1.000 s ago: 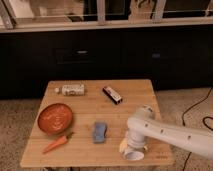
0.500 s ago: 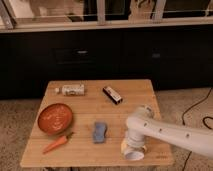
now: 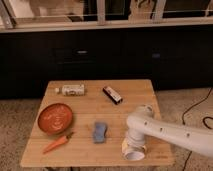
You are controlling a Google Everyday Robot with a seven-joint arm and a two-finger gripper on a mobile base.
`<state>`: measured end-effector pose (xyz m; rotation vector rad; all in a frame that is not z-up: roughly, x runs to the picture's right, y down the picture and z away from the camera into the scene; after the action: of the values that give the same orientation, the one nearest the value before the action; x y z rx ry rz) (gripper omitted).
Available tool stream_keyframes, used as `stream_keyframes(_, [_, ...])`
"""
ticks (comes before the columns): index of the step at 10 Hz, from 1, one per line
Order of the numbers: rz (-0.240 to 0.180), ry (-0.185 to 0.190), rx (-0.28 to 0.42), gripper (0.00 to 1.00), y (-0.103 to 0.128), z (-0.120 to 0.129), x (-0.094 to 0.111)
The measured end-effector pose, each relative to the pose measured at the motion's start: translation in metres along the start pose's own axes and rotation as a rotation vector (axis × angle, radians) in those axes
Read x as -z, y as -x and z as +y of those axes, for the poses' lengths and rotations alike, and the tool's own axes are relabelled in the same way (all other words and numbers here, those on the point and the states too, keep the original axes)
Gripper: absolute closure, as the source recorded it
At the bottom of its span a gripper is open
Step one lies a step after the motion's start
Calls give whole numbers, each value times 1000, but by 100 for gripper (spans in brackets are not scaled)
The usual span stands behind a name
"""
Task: Pick up the ceramic cup
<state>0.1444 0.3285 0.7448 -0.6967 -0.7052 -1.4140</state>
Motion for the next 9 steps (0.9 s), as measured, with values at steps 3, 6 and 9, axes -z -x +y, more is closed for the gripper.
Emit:
stream_keyframes(3, [5,-4,1,98,-6,-1,8])
stream_keyframes(6, [9,-4,2,98,-7,-1,11])
stream_keyframes(9, [15,-4,3,98,-11,-2,20])
